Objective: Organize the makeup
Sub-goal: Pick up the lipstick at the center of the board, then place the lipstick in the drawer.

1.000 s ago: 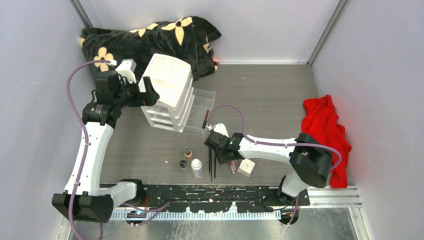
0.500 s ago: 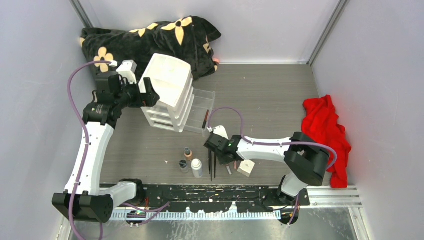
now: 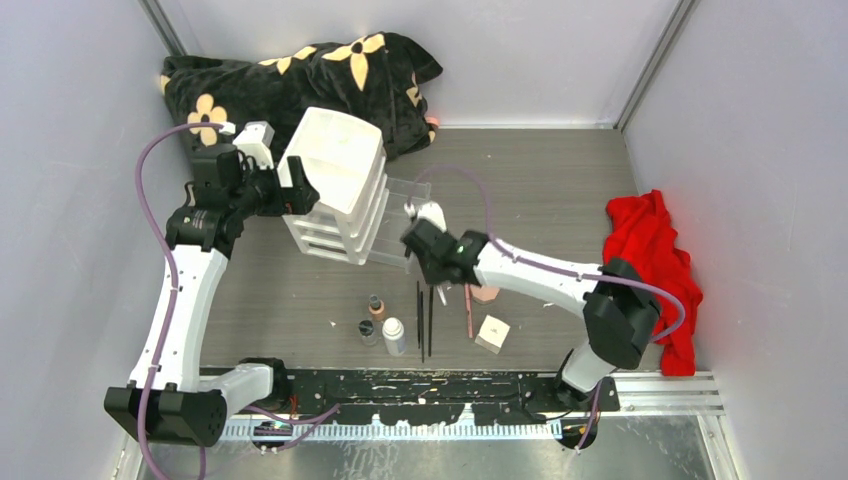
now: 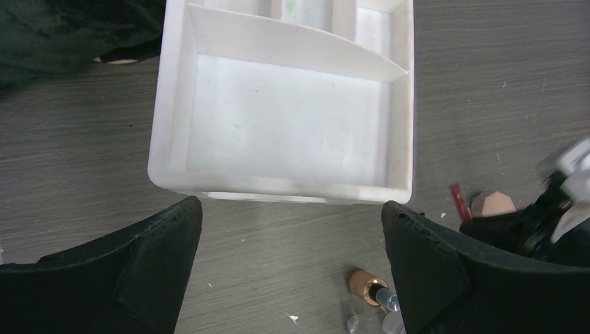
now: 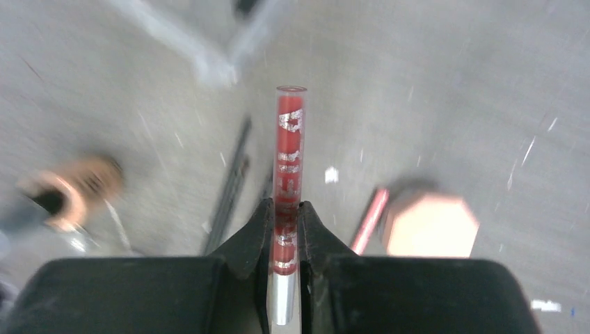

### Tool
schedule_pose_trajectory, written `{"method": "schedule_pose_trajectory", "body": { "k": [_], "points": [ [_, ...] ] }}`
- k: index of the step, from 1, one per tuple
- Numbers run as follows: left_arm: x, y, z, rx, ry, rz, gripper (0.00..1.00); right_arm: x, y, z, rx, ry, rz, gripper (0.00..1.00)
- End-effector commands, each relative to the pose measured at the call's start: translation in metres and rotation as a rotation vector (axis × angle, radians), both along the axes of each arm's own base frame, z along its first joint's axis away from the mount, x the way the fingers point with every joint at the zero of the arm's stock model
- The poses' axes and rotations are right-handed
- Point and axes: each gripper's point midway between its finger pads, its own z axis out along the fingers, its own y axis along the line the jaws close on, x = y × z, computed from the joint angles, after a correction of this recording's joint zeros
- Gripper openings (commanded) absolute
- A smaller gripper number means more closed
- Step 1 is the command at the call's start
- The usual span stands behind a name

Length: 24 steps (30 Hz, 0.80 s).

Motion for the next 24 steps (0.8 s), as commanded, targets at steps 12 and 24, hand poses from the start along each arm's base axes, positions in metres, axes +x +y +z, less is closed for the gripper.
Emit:
{"method": "schedule_pose_trajectory", "body": {
  "k": [12, 24],
  "points": [
    [-0.011, 0.001, 0.015, 0.019, -0.057, -0.029, 1.00, 0.180, 0.107, 0.096, 0.421, -0.140, 0.054, 0.01],
    [-0.011, -0.001, 0.013, 0.013, -0.048, -0.039, 1.00, 0.180, 0.091, 0.069, 0.338, -0.128, 0.018, 0.41]
  ]
}}
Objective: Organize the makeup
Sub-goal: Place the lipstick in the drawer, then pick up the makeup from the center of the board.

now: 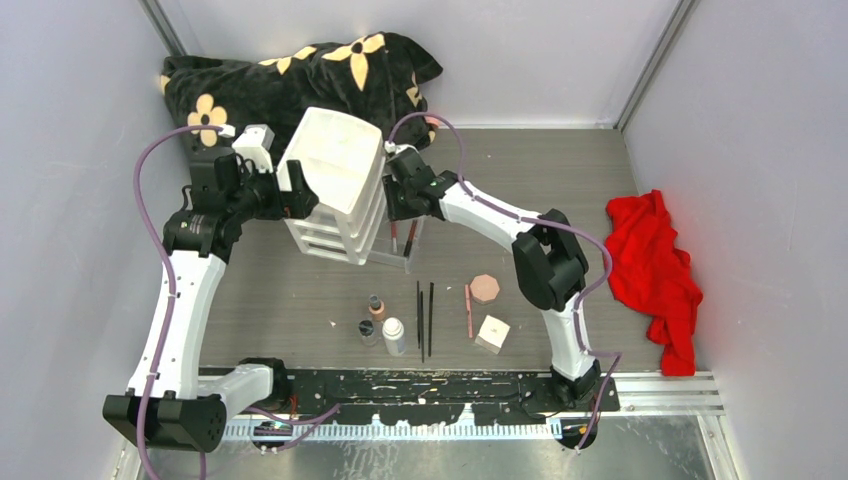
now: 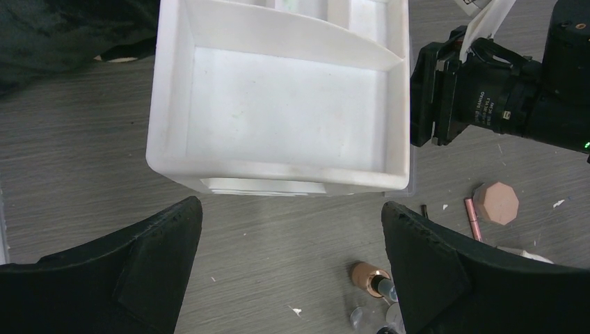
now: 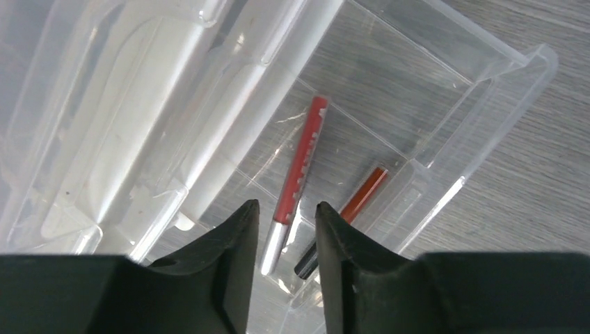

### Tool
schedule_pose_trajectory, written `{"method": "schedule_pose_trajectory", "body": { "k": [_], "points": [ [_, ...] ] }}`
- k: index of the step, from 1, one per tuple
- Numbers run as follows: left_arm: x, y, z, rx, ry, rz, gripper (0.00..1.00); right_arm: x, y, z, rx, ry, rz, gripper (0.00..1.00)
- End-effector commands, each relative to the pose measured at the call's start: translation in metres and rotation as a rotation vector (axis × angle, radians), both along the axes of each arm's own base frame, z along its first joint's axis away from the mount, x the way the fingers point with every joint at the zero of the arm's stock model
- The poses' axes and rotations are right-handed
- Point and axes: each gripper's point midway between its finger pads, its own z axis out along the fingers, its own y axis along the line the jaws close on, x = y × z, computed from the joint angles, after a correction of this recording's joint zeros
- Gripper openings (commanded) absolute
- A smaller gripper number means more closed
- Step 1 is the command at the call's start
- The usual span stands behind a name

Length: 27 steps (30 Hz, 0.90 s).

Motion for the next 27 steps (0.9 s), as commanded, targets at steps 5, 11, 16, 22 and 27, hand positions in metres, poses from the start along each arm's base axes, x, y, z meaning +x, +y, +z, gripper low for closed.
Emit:
{"method": "schedule_pose_trajectory", "body": {
  "k": [5, 11, 16, 22, 27],
  "points": [
    [0.001, -0.001, 0.013, 0.001, -0.048, -0.015, 1.00, -0.017, -0.042, 0.061, -0.032, -0.140, -0.044, 0.52],
    [0.001, -0.003, 0.016, -0.013, -0.057, -0.024, 1.00, -0.059, -0.111, 0.036, -0.183, -0.136, -0.125, 0.51],
    [0.005, -0.003, 0.012, -0.014, -0.045, -0.017, 1.00, -0.113, -0.139, -0.019, -0.213, 0.011, -0.095, 0.35],
    [0.007, -0.001, 0.008, -0.014, -0.040, -0.006, 1.00, -0.161, -0.153, -0.038, -0.198, 0.074, -0.094, 0.16],
    [0.010, -0.004, 0.005, -0.030, -0.030, -0.007, 1.00, -0.186, -0.152, -0.036, -0.216, 0.077, -0.086, 0.19]
  ]
}}
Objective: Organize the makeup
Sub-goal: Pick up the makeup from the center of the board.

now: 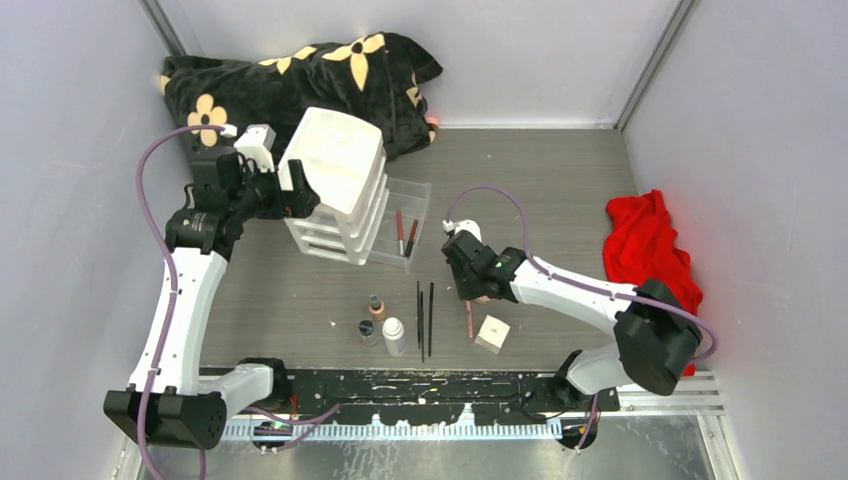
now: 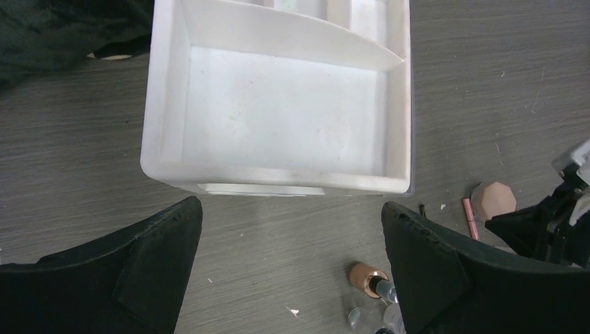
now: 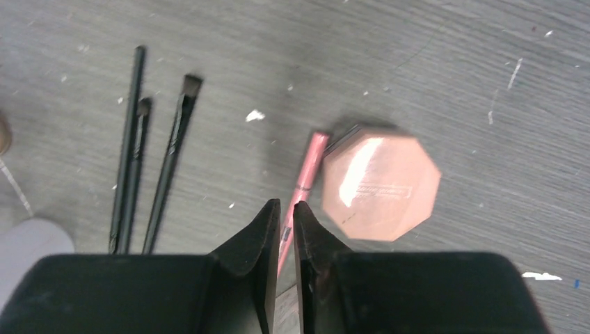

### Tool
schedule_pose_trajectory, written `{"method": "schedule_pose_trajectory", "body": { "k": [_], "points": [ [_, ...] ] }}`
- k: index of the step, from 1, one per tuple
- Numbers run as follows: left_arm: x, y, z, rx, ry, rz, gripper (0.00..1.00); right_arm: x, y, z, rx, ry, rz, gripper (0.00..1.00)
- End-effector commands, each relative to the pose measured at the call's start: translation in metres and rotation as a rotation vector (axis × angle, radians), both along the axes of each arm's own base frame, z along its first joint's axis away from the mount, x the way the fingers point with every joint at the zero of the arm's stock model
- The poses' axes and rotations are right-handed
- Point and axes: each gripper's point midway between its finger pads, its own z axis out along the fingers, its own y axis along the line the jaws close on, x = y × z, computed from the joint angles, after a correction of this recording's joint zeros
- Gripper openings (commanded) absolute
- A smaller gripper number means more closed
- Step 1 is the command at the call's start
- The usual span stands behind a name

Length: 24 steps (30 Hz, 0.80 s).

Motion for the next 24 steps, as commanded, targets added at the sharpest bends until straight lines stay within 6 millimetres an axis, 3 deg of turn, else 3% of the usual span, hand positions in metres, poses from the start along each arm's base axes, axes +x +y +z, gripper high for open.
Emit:
{"method": "schedule_pose_trajectory", "body": {
  "k": [1, 5, 8, 15, 24],
  "points": [
    [0.008, -0.003, 0.008, -0.026, -0.043, -0.006, 1.00, -0.016, 0.006, 0.010, 0.032, -0.018, -0.021, 0.21],
    [0.006, -0.004, 0.007, -0.029, -0.041, -0.010, 1.00, -0.029, 0.009, 0.011, 0.008, -0.022, -0.017, 0.36],
    [0.005, -0.003, 0.008, -0.023, -0.045, -0.010, 1.00, -0.037, 0.006, 0.008, -0.014, -0.010, -0.024, 0.41],
    [0.002, -0.003, 0.006, -0.025, -0.044, -0.007, 1.00, -0.049, -0.003, -0.006, -0.027, 0.029, -0.048, 0.43],
    [0.001, -0.002, 0.008, -0.023, -0.050, -0.009, 1.00, -0.055, 0.006, -0.027, -0.012, 0.082, -0.027, 0.43]
  ]
}}
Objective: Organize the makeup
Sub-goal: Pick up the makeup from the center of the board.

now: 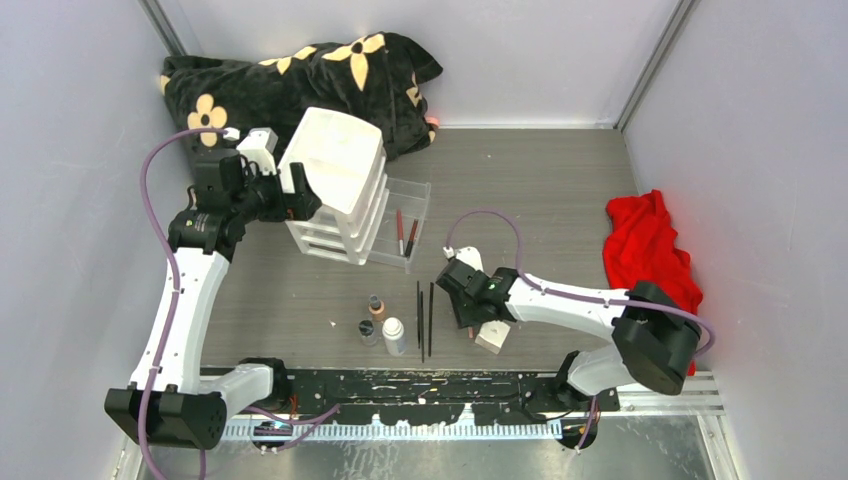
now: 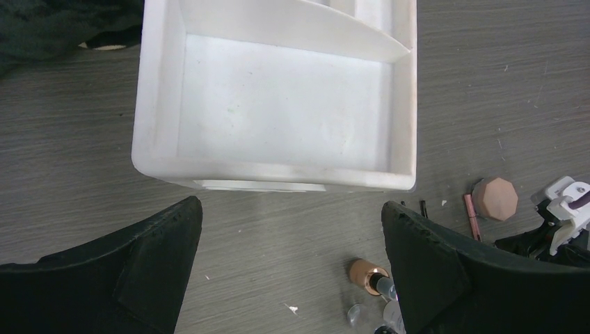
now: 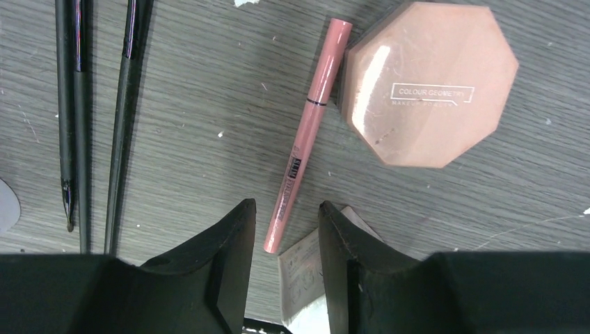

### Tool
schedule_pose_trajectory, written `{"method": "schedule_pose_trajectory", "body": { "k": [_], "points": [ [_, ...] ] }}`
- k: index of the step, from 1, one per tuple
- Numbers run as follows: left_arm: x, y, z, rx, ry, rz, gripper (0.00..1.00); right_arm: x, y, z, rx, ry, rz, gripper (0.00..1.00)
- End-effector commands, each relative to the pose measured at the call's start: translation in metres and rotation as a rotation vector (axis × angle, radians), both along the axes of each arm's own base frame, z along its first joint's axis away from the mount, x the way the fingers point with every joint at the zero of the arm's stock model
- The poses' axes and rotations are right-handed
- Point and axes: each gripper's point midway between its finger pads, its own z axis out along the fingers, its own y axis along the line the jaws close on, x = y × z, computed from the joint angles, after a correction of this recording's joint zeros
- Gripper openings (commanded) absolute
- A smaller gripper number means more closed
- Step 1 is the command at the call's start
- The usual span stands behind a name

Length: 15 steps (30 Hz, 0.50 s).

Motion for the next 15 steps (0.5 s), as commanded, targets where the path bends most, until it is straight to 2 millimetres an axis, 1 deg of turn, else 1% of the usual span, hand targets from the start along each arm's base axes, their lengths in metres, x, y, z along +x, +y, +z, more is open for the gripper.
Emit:
{"method": "schedule_pose_trajectory", "body": {
  "k": [1, 6, 13, 15],
  "points": [
    [0.001, -0.001, 0.019, -0.015, -0.072, -0.008, 1.00, 0.006, 0.014, -0.002, 0.046, -0.010, -0.013, 0.42],
    [0.002, 0.000, 0.016, -0.007, -0.066, -0.004, 1.00, 0.006, 0.012, -0.011, 0.021, 0.001, -0.017, 0.41],
    [0.002, 0.001, 0.012, -0.001, -0.059, -0.004, 1.00, 0.002, 0.004, -0.027, -0.016, 0.021, -0.039, 0.40],
    [0.002, 0.001, 0.011, 0.003, -0.058, -0.005, 1.00, 0.001, 0.003, -0.031, -0.016, 0.034, -0.040, 0.36]
  ]
}}
